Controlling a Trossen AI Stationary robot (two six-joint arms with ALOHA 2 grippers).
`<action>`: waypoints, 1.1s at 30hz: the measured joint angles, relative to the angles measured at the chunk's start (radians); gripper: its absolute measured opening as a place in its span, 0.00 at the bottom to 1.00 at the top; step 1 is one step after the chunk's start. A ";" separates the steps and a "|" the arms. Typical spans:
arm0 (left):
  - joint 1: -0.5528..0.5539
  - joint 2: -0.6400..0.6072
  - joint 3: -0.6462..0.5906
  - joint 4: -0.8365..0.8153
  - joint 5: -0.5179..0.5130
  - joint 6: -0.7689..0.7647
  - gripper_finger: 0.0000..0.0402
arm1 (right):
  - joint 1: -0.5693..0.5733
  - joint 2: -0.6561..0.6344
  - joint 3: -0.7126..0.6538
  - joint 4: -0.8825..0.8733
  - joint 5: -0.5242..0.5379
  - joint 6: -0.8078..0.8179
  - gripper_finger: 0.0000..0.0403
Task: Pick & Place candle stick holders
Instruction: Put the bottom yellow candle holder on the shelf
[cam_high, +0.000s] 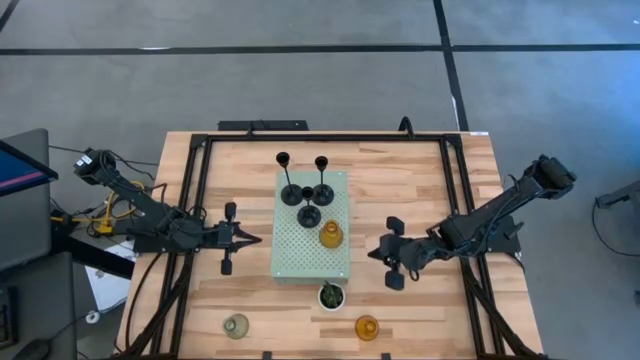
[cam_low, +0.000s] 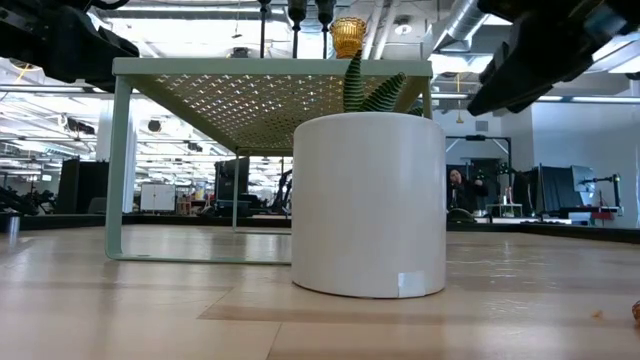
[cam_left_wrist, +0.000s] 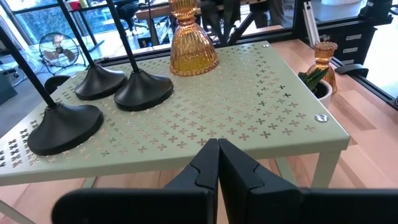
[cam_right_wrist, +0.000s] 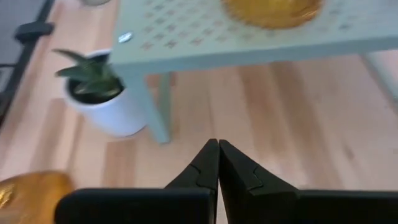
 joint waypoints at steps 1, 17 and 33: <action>0.000 0.000 0.000 0.000 0.000 0.000 0.02 | 0.000 0.000 0.000 0.000 -0.024 0.000 0.00; 0.000 0.000 0.000 0.008 0.000 -0.079 0.02 | 0.055 0.000 0.000 0.067 -0.217 0.007 0.00; 0.000 0.000 0.000 0.008 0.000 -0.079 0.02 | 0.019 0.000 0.000 0.065 -0.184 0.046 0.00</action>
